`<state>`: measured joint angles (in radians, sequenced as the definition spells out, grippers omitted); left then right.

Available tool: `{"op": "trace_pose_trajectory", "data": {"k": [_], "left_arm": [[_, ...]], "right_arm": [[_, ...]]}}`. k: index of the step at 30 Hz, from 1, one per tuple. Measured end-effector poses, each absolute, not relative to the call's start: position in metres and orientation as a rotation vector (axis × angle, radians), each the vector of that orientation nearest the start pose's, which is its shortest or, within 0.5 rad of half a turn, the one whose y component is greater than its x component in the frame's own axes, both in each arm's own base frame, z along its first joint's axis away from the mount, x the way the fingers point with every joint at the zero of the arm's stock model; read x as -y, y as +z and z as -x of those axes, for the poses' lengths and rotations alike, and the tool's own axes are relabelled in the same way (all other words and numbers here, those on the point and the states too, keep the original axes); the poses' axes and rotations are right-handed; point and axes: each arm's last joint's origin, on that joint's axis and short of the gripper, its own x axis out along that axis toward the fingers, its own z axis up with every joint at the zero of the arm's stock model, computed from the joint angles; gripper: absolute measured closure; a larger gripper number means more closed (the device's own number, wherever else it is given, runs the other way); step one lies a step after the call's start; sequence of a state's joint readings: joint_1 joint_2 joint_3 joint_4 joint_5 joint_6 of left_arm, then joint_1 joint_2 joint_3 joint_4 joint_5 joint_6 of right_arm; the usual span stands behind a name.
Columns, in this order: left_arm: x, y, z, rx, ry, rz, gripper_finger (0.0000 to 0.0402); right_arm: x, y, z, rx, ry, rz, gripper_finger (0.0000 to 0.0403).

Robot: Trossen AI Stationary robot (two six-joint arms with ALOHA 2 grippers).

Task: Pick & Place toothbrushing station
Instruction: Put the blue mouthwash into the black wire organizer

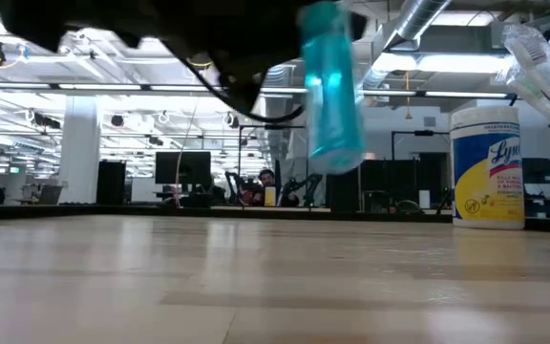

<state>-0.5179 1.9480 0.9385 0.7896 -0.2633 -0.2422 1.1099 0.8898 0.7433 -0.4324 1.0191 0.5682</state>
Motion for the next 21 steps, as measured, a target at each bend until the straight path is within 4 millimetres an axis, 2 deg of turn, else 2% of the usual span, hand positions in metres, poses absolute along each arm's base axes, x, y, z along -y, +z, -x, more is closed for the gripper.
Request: {"op": "trace_pose_trajectory", "data": {"k": [12,21], "left_arm": [[0.147,0.182,-0.385,-0.155,-0.219,0.204,0.0314],[0.137,0.211,-0.410,-0.156,-0.196,0.118,0.0314]], "right_arm": [[-0.145,0.287,-0.100,-0.291,0.006,-0.057,0.0232],[-0.145,0.287,-0.100,-0.292,0.006,-0.057,0.0232]]}}
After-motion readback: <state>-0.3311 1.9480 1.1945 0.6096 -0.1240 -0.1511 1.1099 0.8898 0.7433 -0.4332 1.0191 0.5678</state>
